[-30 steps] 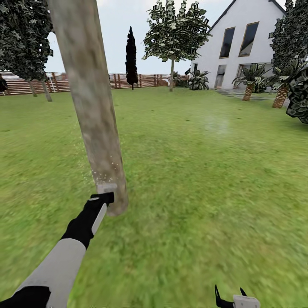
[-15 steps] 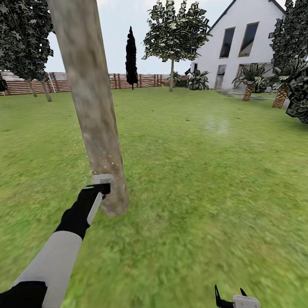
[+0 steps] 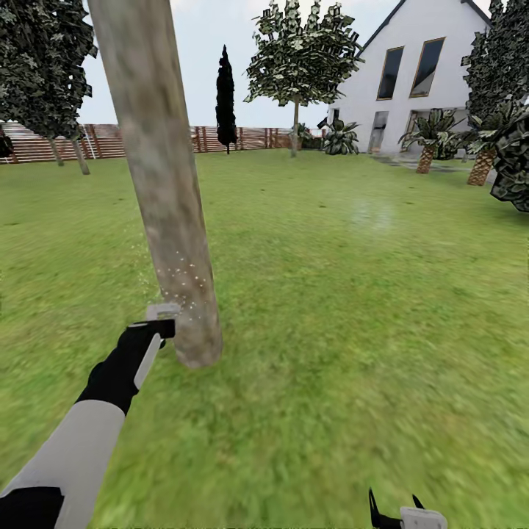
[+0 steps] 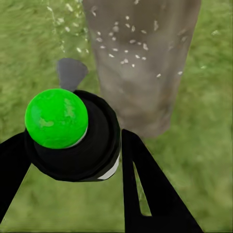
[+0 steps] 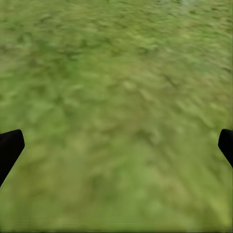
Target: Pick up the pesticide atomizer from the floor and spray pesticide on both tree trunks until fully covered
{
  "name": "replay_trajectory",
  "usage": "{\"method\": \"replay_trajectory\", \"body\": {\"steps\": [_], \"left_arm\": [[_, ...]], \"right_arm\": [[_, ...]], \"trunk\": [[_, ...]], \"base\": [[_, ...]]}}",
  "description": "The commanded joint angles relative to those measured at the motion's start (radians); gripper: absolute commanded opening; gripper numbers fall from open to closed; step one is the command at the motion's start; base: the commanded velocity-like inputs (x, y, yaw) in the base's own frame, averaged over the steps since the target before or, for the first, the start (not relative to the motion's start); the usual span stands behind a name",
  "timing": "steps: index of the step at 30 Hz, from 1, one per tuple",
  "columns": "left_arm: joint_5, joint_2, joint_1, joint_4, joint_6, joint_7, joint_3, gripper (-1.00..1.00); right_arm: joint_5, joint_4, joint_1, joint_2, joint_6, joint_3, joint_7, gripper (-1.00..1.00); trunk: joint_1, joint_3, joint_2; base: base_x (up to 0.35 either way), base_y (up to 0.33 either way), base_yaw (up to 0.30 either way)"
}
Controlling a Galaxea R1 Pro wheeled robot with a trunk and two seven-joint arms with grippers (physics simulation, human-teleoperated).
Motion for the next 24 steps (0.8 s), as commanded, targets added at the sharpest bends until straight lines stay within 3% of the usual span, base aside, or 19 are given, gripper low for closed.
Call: {"method": "replay_trajectory", "body": {"steps": [1, 7, 9, 11, 15, 18, 20, 22, 24], "left_arm": [[-0.001, 0.0, 0.0, 0.002, 0.0, 0.001, -0.001, -1.0], [0.0, 0.016, -0.012, 0.004, 0.024, 0.0, 0.009, -1.0], [0.007, 0.013, -0.068, -0.009, 0.077, 0.001, 0.007, -1.0], [0.007, 0.017, -0.088, -0.012, 0.083, 0.001, 0.009, -1.0], [0.01, 0.046, -0.094, -0.014, 0.086, -0.001, 0.011, -1.0], [0.012, 0.028, -0.093, -0.049, 0.092, -0.001, 0.006, -1.0], [0.011, -0.005, -0.093, -0.104, 0.147, -0.001, 0.003, -1.0], [0.011, -0.012, -0.092, -0.135, 0.165, -0.001, 0.003, -1.0], [0.011, -0.003, -0.092, -0.144, 0.171, -0.001, 0.007, -1.0]], "right_arm": [[0.0, 0.0, 0.0, 0.0, 0.0, 0.0, 0.0, 1.0], [0.0, 0.0, 0.0, 0.0, 0.0, 0.0, 0.0, 1.0], [0.0, 0.0, 0.0, 0.0, 0.0, -0.001, 0.0, 1.0], [0.0, 0.0, 0.0, 0.0, 0.0, -0.001, -0.001, 1.0], [0.0, 0.0, 0.0, 0.0, 0.0, -0.001, 0.0, 1.0], [0.0, 0.0, 0.0, 0.0, 0.0, 0.0, 0.0, 1.0], [0.0, 0.0, 0.0, 0.0, 0.0, 0.0, 0.0, 1.0], [0.0, 0.0, 0.0, 0.0, 0.0, 0.0, -0.001, 1.0], [0.0, 0.0, 0.0, 0.0, 0.0, 0.0, -0.001, 1.0]], "trunk": [[0.0, 0.0, 0.0], [0.0, 0.0, 0.0], [0.0, 0.0, 0.0], [0.0, 0.0, 0.0], [0.0, 0.0, 0.0], [0.0, 0.0, 0.0], [0.0, 0.0, 0.0], [0.0, 0.0, 0.0], [0.0, 0.0, 0.0]], "base": [[-0.037, 0.014, 0.0], [-0.006, 0.002, 0.0], [0.0, 0.0, 0.0], [0.0, 0.0, 0.0], [0.0, 0.0, 0.0], [0.0, 0.0, 0.0], [0.0, 0.0, 0.0], [0.0, 0.0, 0.0], [0.0, 0.0, 0.0]]}}
